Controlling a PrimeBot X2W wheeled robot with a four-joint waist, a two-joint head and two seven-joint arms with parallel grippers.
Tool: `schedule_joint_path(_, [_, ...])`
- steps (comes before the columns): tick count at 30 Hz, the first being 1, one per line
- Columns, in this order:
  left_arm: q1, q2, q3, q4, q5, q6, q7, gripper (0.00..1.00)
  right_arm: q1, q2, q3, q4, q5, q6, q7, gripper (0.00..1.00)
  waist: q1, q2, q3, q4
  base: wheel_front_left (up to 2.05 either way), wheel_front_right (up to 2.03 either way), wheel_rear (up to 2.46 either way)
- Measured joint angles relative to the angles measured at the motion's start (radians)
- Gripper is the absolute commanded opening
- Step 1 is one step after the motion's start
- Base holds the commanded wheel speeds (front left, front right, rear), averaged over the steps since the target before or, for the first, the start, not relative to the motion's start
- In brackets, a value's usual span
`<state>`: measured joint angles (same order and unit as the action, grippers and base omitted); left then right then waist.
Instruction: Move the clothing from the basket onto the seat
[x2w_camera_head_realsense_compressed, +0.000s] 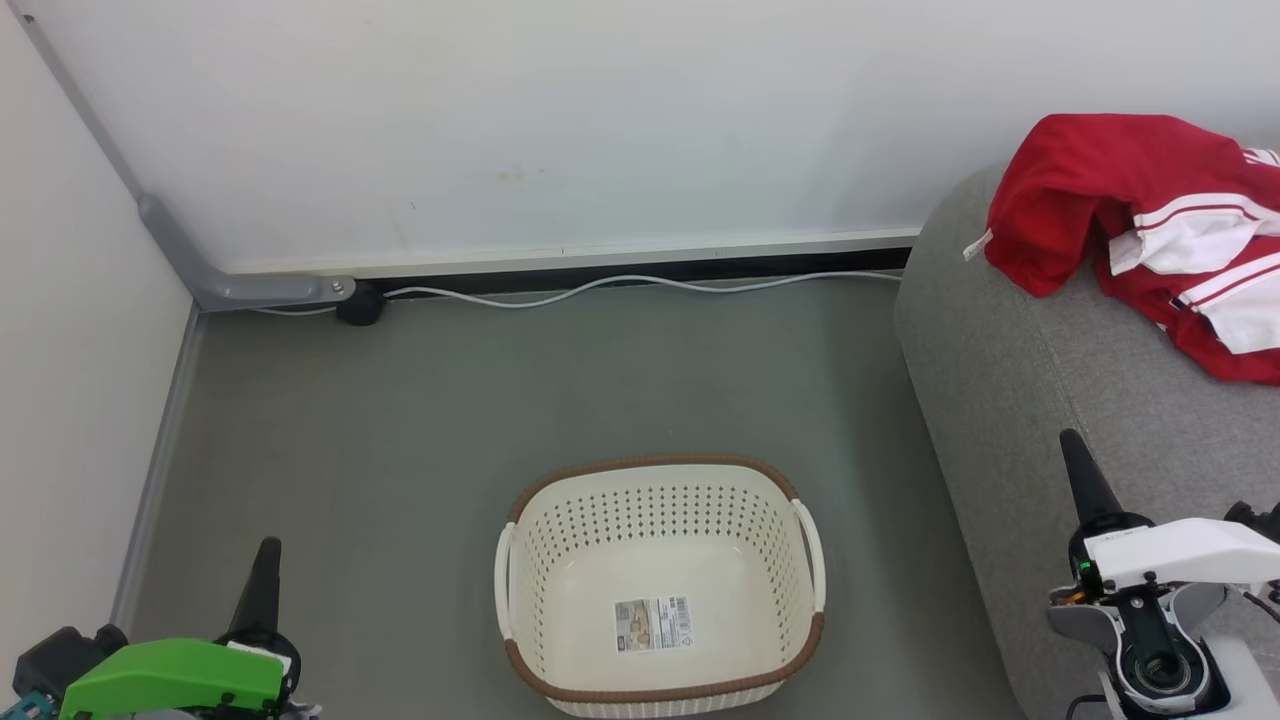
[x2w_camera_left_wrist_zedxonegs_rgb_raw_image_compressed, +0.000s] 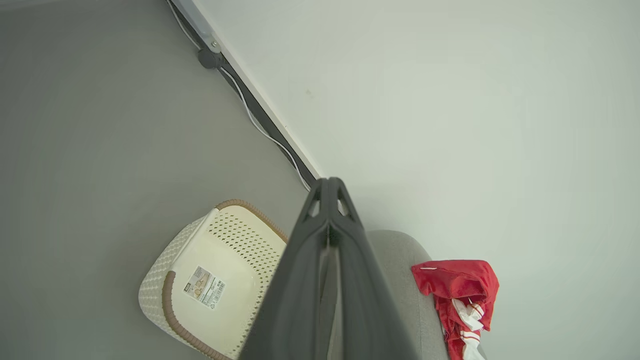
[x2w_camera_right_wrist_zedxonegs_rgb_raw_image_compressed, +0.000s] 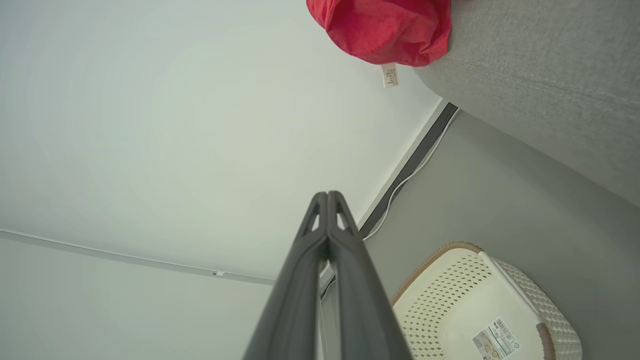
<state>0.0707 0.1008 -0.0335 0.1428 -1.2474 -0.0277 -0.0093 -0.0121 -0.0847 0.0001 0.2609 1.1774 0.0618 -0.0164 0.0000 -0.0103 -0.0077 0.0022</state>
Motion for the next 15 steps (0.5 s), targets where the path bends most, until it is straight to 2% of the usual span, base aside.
schedule_joint_path(15, [-0.043,-0.016,0.03,0.048,-0.17,-0.035,0.036,0.0,-0.02,0.021,-0.055,0.007,0.179,0.025,0.049,0.0,0.0,0.0,0.005,-0.001,0.0,0.0,0.0])
